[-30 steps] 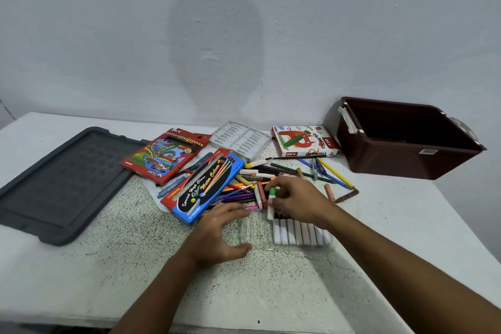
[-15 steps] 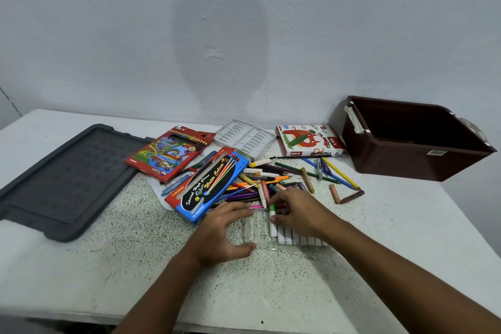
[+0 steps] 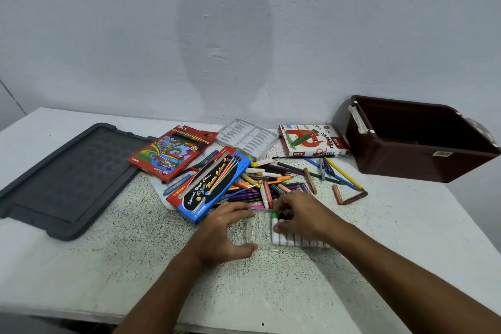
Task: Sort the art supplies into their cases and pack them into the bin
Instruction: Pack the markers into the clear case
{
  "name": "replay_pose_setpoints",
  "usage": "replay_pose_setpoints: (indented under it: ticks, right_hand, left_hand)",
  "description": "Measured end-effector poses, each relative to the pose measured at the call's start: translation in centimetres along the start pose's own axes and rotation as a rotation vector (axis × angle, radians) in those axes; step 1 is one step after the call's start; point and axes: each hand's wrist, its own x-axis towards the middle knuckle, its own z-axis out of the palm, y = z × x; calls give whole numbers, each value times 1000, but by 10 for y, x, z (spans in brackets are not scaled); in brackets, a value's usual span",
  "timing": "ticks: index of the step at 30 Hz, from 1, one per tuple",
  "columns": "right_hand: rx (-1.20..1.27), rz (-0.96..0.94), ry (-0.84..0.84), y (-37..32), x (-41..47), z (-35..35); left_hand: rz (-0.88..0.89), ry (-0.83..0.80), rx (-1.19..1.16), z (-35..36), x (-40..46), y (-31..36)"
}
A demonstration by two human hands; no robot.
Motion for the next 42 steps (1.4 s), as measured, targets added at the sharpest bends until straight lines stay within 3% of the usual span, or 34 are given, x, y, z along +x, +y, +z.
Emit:
replay_pose_setpoints:
  ticks: [5, 8, 12, 21, 36, 42]
  right_hand:
    - [78, 19, -53, 0, 3, -6]
    - [150, 56, 76, 4, 19, -14]
    - [-2, 56, 242, 7, 54, -22]
    - [-241, -11, 129, 4, 99, -14]
    - [-191, 17, 94, 7, 96, -19]
    - [-125, 9, 156, 3, 87, -21]
  left_hand:
    - [-3, 1, -8, -1, 0, 1]
    - [-10, -7, -20, -2, 1, 1]
    - [-23, -16, -26, -4, 2, 1]
    - [-50, -26, -25, -4, 2, 3]
    - [-49, -65, -16, -6, 1, 2]
    - [-49, -53, -9, -6, 2, 4]
